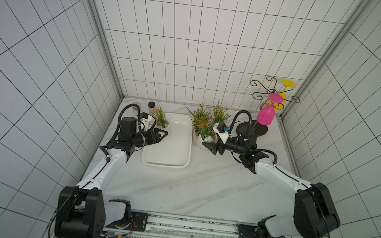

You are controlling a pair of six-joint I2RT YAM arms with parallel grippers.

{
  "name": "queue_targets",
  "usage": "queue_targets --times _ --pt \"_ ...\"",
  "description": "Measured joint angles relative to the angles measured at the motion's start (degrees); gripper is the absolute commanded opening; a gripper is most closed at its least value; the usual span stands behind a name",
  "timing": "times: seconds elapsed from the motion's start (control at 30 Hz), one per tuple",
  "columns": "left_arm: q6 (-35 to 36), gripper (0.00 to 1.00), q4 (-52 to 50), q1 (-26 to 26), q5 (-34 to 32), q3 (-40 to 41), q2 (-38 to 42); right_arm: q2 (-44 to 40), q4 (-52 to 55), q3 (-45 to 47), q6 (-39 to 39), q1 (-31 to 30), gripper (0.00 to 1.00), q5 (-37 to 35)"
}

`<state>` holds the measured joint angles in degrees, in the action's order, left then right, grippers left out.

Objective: Put the potted gypsophila into the storage box
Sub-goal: Pick up the baby's breath potted plant from the center of the board, then place the baby's breath potted plant at the storage box.

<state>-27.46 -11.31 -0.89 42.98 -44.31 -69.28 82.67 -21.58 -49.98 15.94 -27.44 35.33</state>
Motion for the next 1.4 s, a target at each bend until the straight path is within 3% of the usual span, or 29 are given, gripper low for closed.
queue_targets --times 0.47,1.4 --pt "-0.2 0.61 -0.6 -1.2 0.6 0.0 1.0 1.5 2.6 -0.8 -1.0 -3.7 0.78 0.3" --pt "-0.1 0.61 -2.8 -4.8 -1.4 0.7 2.6 19.8 3.3 -21.6 -5.6 -10.1 0.76 -1.8"
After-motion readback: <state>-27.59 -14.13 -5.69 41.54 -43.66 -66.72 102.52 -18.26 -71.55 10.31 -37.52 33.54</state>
